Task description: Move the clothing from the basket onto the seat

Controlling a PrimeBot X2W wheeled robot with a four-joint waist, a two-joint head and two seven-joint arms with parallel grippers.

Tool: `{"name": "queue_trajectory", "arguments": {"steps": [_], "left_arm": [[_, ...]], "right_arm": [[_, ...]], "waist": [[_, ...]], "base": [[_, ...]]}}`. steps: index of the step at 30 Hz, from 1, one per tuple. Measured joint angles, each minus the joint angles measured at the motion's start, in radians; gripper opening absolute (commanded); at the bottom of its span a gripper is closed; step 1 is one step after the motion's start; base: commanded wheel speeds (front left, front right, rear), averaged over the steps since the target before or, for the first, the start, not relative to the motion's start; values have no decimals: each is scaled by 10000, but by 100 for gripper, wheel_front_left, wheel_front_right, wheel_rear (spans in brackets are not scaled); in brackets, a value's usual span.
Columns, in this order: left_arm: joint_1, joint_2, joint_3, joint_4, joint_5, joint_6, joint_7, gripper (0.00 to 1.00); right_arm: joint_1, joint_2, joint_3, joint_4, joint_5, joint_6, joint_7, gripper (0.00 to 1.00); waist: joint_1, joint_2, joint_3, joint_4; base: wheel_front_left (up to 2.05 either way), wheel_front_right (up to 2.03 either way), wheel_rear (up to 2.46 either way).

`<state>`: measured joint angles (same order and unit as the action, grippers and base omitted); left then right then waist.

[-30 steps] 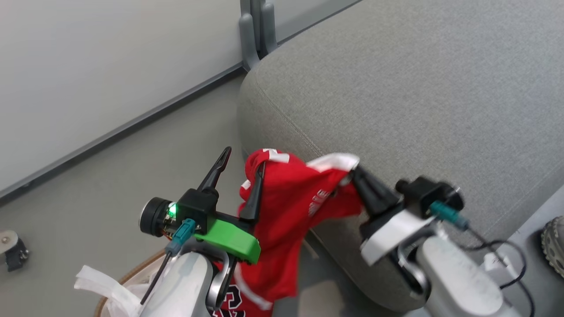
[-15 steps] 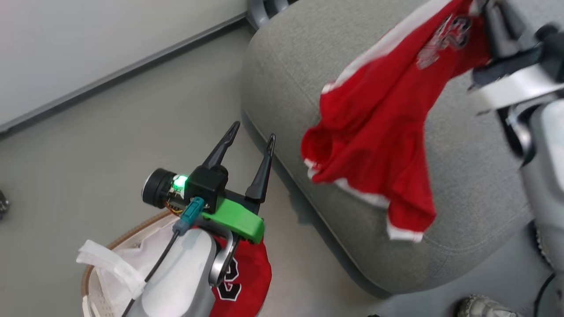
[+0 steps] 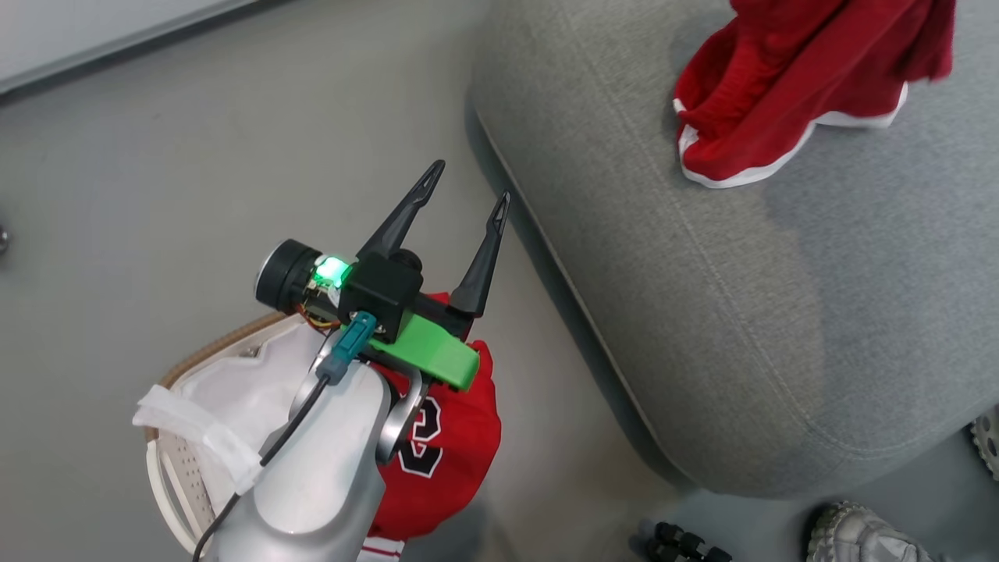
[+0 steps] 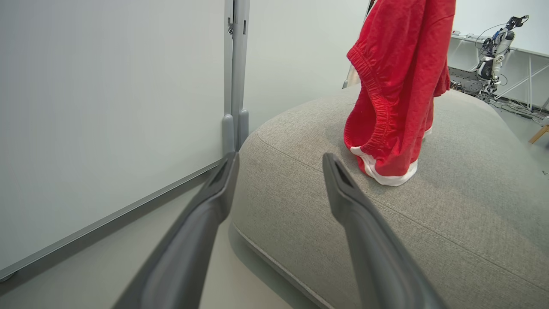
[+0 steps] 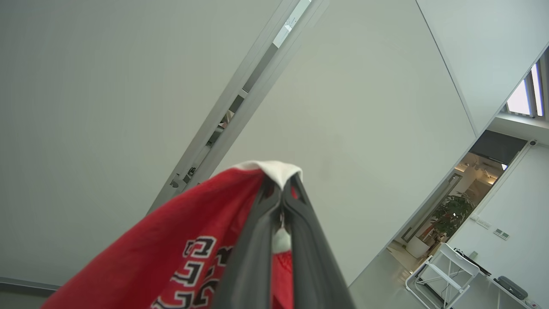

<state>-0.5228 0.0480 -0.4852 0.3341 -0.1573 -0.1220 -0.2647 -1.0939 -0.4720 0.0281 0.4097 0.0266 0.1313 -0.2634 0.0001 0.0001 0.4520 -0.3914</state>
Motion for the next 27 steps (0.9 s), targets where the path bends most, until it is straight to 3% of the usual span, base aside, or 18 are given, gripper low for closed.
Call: {"name": "queue_trajectory", "arguments": {"steps": [9, 25, 26, 27], "left_arm": [[-456, 2, -138, -19, -4, -25, 0, 100], [-672, 6, 40, 142, 111, -52, 0, 100], [-666, 6, 73, 153, 111, -52, 0, 100], [-658, 4, 123, 159, 102, -52, 0, 100]], "right_arm": [[-274, -213, -853, 1480, -535, 0, -2, 0], [2956, 1511, -2077, 2349, -485, 2, 0, 0], [3123, 1590, -2138, 2307, -437, 2, 0, 20], [3250, 1674, -2213, 2236, -397, 0, 0, 47]], "waist": [[0, 0, 1041, 556], [0, 0, 1810, 946], [-1, 0, 1763, 924], [0, 0, 1719, 905]], "base": [[0, 0, 0], [0, 0, 0], [0, 0, 0], [0, 0, 0]]}}
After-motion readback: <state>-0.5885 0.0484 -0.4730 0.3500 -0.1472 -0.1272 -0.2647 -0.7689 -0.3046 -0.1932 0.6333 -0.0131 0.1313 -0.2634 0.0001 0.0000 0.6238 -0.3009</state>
